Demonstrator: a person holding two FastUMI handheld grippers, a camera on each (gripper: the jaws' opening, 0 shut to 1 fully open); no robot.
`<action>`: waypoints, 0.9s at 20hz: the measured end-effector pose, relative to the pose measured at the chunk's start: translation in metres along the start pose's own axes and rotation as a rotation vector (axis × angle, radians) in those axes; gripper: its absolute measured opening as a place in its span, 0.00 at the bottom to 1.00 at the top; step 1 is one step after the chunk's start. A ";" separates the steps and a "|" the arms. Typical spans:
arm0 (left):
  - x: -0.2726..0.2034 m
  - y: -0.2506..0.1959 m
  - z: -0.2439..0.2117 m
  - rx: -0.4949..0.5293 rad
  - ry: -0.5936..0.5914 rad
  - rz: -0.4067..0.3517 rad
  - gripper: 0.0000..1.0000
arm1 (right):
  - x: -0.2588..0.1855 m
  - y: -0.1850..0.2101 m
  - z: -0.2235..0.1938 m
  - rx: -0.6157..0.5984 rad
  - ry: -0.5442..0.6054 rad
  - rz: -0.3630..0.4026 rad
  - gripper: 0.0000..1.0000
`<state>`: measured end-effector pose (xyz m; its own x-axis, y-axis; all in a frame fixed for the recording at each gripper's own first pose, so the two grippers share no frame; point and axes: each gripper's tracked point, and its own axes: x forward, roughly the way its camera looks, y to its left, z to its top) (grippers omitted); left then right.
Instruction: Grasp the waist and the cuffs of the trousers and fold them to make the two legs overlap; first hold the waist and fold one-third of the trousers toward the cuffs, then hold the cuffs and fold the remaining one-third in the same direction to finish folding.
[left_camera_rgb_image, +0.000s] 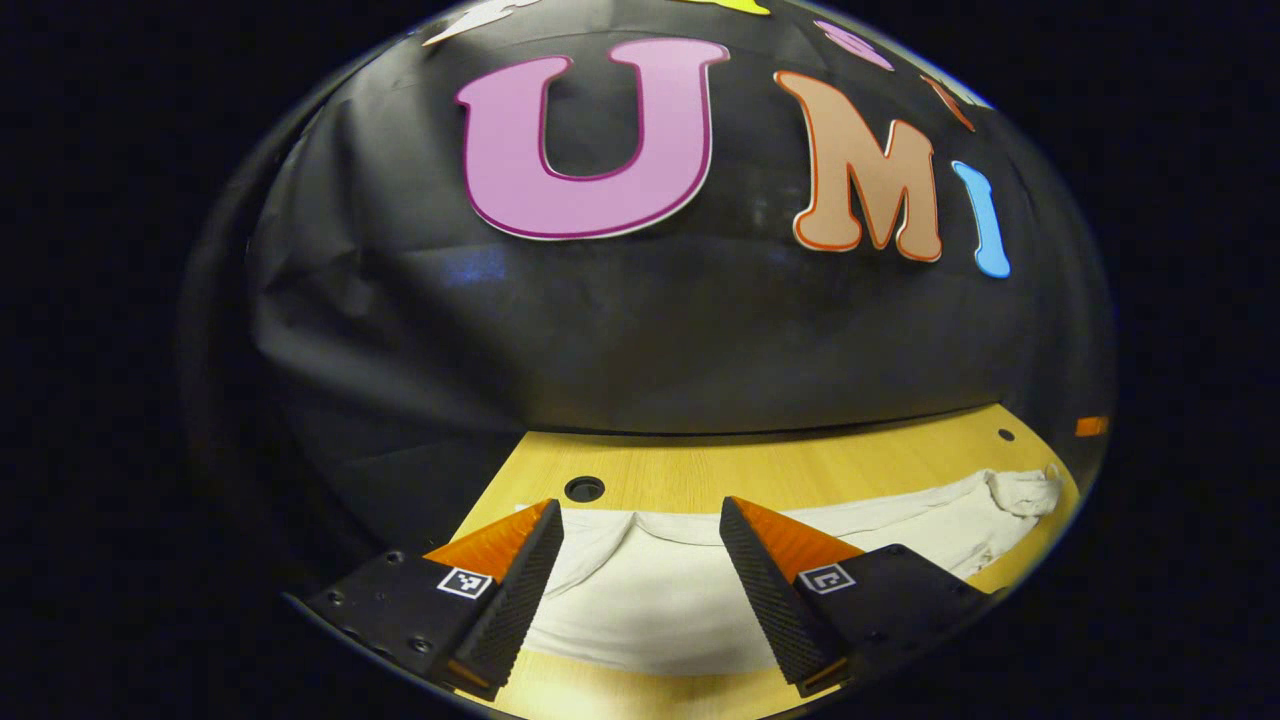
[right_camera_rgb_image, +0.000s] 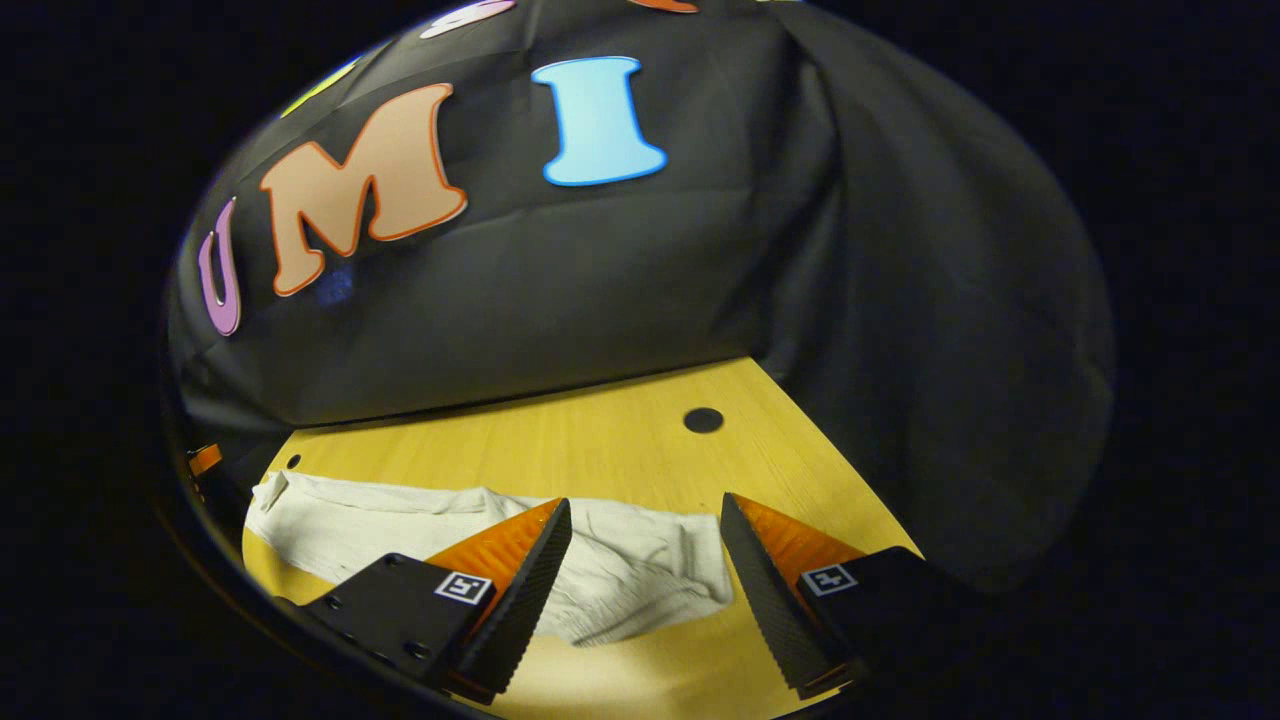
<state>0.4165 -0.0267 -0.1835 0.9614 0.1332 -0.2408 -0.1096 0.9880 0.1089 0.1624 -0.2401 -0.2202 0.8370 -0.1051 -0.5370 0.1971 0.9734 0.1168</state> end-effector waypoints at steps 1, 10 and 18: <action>0.002 0.002 -0.003 0.004 0.000 0.009 0.94 | -0.004 -0.012 -0.009 0.040 0.014 -0.013 0.96; -0.012 -0.010 -0.015 0.010 0.011 0.033 0.95 | 0.023 -0.033 -0.104 0.281 0.166 0.058 0.96; -0.032 -0.029 -0.024 0.056 0.035 0.032 0.95 | 0.062 -0.026 -0.104 0.451 0.143 0.091 0.93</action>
<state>0.3827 -0.0578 -0.2026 0.9480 0.1686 -0.2698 -0.1251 0.9773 0.1711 0.1560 -0.2505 -0.3429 0.7886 0.0367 -0.6139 0.3547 0.7883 0.5027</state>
